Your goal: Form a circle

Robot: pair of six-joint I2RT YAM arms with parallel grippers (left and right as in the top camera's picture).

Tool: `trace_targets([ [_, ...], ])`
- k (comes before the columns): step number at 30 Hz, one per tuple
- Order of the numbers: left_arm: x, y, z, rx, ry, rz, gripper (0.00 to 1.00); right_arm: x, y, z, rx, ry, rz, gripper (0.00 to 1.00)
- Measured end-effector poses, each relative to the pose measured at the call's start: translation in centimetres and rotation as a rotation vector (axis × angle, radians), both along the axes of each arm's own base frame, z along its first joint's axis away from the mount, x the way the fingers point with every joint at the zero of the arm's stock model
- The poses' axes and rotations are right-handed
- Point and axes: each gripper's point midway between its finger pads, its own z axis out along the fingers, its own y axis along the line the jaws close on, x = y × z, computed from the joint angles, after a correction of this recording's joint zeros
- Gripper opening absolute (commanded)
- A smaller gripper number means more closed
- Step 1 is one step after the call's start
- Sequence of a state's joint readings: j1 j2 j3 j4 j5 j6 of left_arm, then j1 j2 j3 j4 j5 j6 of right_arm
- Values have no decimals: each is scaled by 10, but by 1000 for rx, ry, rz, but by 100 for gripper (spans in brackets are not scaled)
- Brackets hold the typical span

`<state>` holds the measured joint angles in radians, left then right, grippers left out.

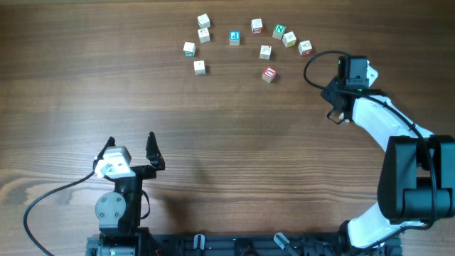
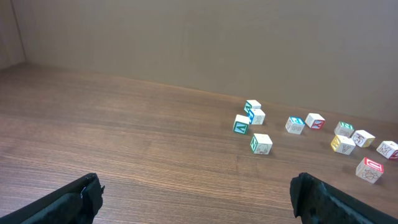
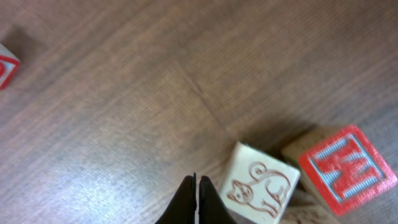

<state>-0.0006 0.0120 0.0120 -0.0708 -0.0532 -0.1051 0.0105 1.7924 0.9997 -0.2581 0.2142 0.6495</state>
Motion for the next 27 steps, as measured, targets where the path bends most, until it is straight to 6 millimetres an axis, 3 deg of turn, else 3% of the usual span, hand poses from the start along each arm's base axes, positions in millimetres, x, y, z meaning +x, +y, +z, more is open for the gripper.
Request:
trace_targets([
  [3, 0, 0, 0, 0, 0, 0, 100, 9, 4, 6, -16, -31, 42, 5],
  [7, 0, 0, 0, 0, 0, 0, 100, 15, 24, 12, -41, -37, 131, 5],
  [12, 0, 0, 0, 0, 0, 0, 100, 4, 50, 23, -56, -10, 210, 5],
  [19, 0, 0, 0, 0, 0, 0, 100, -6, 59, 18, 10, 29, 224, 4],
  [23, 0, 0, 0, 0, 0, 0, 100, -13, 48, 29, 85, 27, 202, 4],
  [27, 0, 0, 0, 0, 0, 0, 100, -22, 6, 69, 142, -46, 127, 4],
])
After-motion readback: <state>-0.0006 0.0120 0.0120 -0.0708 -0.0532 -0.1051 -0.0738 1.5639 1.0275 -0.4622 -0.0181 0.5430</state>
